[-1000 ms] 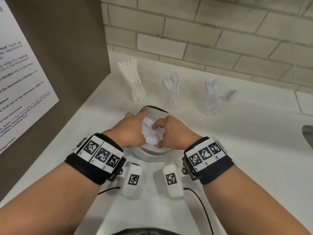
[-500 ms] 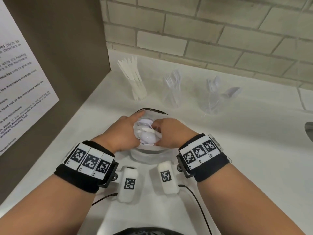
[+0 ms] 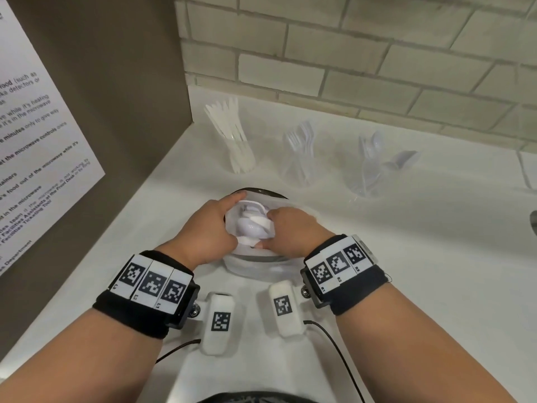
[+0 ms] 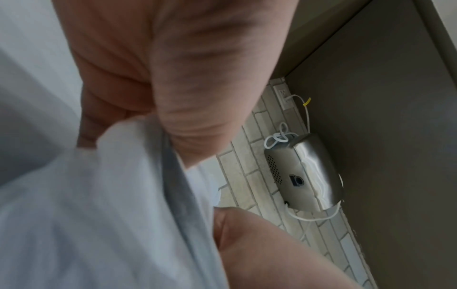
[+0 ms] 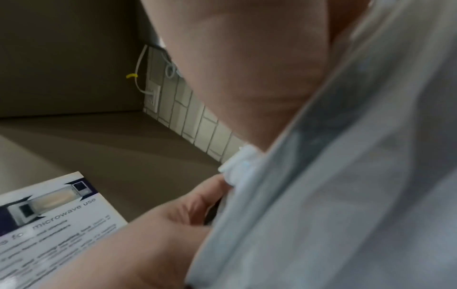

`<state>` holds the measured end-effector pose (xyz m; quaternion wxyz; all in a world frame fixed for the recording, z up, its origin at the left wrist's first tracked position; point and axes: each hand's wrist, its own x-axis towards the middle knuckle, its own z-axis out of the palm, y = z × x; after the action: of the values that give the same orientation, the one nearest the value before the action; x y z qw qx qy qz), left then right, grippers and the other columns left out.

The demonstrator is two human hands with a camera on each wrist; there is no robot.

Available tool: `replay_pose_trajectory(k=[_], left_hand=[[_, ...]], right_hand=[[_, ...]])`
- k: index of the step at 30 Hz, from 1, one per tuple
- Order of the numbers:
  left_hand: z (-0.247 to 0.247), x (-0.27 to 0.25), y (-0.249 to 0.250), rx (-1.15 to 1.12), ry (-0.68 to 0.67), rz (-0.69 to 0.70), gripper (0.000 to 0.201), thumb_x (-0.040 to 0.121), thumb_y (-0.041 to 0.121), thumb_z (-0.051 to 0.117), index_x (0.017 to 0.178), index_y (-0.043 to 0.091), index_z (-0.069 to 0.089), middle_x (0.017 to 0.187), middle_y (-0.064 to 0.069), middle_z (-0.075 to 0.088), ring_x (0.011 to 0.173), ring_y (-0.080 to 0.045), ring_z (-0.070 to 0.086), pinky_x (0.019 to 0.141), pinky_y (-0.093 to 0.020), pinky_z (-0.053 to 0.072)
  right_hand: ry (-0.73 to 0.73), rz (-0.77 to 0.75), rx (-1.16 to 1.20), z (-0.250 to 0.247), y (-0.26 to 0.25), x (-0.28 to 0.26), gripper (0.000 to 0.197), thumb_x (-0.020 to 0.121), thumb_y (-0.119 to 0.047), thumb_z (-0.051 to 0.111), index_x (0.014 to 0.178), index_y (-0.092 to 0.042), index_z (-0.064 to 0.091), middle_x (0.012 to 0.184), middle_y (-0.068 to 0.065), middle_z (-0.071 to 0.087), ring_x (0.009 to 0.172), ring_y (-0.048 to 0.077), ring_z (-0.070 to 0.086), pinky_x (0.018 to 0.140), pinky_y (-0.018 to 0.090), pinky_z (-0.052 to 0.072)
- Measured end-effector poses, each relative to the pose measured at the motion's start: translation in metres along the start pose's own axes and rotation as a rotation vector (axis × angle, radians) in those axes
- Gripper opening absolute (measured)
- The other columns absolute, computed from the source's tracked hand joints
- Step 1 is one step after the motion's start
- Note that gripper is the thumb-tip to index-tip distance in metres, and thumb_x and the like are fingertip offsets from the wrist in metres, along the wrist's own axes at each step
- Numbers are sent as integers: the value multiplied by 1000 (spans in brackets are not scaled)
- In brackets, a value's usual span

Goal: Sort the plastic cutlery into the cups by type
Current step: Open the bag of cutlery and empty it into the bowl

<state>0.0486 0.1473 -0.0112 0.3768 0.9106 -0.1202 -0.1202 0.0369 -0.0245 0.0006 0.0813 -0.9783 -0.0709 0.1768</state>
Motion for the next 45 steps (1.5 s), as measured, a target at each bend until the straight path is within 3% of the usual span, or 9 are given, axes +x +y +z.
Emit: replay_pose_trajectory(k=[5,9,13,20,28,33,37,41,45], left_hand=[[-1,2,-4,-3,11,-34,80,72,7,62,141,40,39,96,-4,53,69,-8,48,56,-13,33],[1,-3,2,-6,-6,-47,80,75,19,67,146,32,33,111,-6,52,88,-18,52,75,-22,39],[13,-9,15,-24,2,-51,86,80,19,66,151,26,18,120,-6,41,113,-22,48,86,-17,33],[7,-4,21,27,-24,-49,85,77,21,68,149,32,24,114,0,36,92,-19,52,83,-22,38],[17,0,36,38,-33,-10,91,77,19,69,151,30,17,127,-1,35,107,-16,49,86,-16,31],[10,2,30,58,-13,-64,75,80,16,61,146,35,31,120,0,38,93,-13,49,84,-19,36],[14,2,31,63,-11,-68,76,82,17,59,149,32,27,126,-2,38,93,-14,50,84,-18,35],[17,2,35,36,39,-50,78,81,14,61,149,30,26,130,-4,38,100,-16,52,85,-16,33],[18,2,37,50,43,-35,80,81,11,61,150,26,24,135,-6,37,92,-16,51,85,-14,32]], right_hand=[[20,-21,65,-11,9,-1,44,83,-45,67,110,-10,64,108,8,66,99,26,60,74,27,39],[9,-62,45,-16,8,-9,42,82,-44,68,104,-8,63,96,5,61,82,19,51,71,25,35],[-45,-100,-48,-15,1,-7,47,80,-42,71,115,-14,57,107,4,60,92,22,55,80,31,46],[14,-54,71,-24,18,-18,28,87,-29,64,106,-9,61,96,6,59,82,20,51,71,27,37],[-7,-97,80,-17,28,-26,33,86,-27,65,112,-9,57,111,8,62,102,26,59,75,25,39],[110,-48,334,-26,42,-31,16,83,-25,70,91,-16,60,89,1,62,85,20,58,68,24,40],[135,-42,552,-28,44,-34,14,83,-28,72,82,-22,58,76,-8,59,72,11,58,60,18,40],[45,-137,233,-26,35,-25,33,85,-29,67,114,-13,61,105,4,64,97,23,60,76,26,42],[47,-146,62,-15,24,-14,37,83,-28,68,115,-10,60,109,11,65,98,29,62,76,28,43]])
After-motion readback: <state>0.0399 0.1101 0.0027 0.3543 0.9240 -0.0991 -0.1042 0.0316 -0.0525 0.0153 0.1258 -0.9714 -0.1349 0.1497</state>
